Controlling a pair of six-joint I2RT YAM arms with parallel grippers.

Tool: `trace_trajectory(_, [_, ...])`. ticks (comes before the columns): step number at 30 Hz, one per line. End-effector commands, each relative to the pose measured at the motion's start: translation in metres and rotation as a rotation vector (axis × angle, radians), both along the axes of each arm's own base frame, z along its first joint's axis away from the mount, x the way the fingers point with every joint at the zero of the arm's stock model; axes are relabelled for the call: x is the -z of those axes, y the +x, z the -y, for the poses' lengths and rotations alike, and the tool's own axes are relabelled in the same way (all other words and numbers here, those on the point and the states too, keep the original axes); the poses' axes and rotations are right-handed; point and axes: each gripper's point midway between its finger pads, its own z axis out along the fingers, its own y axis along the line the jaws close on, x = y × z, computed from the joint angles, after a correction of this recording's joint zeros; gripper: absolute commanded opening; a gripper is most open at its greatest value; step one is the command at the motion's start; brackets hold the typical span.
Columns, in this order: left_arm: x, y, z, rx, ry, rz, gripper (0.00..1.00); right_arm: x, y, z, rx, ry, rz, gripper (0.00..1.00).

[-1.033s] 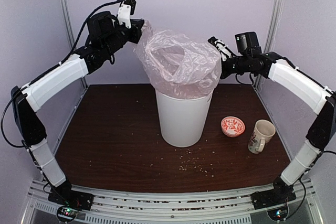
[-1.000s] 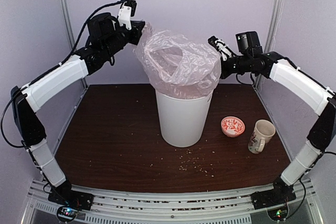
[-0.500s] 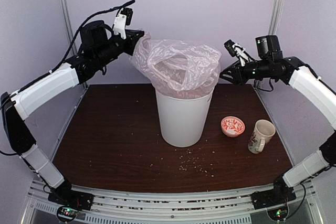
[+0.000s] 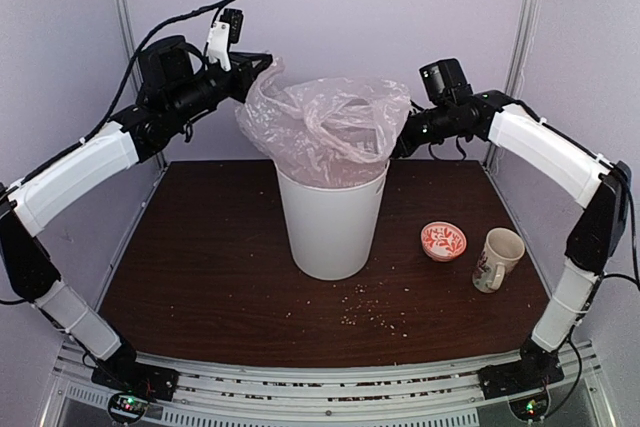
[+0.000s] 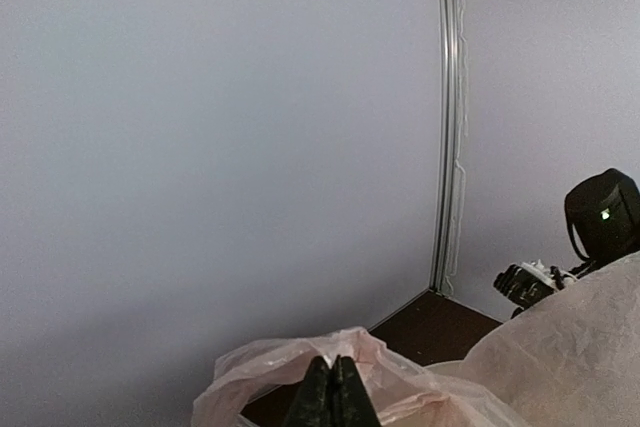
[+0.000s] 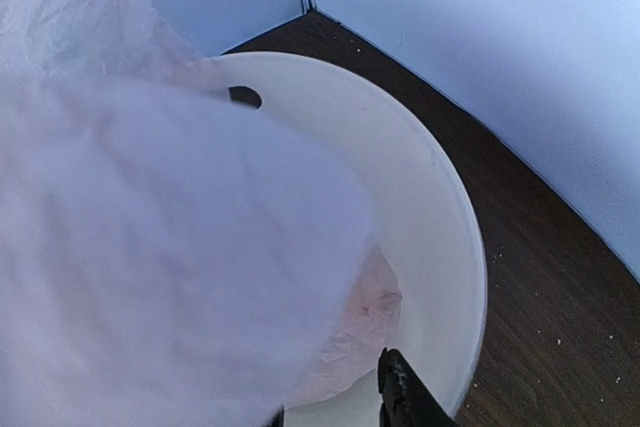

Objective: Put the trash bags into the trash bin

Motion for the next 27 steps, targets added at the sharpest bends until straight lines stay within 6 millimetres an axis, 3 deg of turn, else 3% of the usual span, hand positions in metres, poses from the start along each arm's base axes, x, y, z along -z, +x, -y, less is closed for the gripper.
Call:
trace_trajectory(1, [-0.010, -0.007, -0.004, 0.016, -0.035, 0.025, 0.00, 0.033, 0.016, 0.009, 0.087, -0.078, -0.081, 0.34])
trace_trajectory(9, [0.011, 0.005, -0.001, -0.014, 0.001, 0.002, 0.00, 0.025, -0.002, 0.015, 0.075, -0.068, -0.081, 0.39])
trace_trajectory(16, [0.010, 0.005, -0.002, -0.016, -0.006, 0.004, 0.00, -0.035, -0.023, 0.032, 0.099, 0.011, 0.050, 0.48])
trace_trajectory(19, [0.006, 0.003, -0.003, -0.014, -0.019, 0.009, 0.00, -0.061, -0.026, 0.053, 0.157, 0.038, 0.108, 0.51])
trace_trajectory(24, [0.009, 0.004, -0.001, 0.000, -0.057, -0.007, 0.00, -0.087, -0.025, 0.094, 0.245, 0.118, 0.131, 0.53])
trace_trajectory(27, [0.009, 0.011, 0.005, 0.015, -0.107, -0.024, 0.00, -0.101, -0.050, 0.097, 0.153, 0.122, 0.207, 0.49])
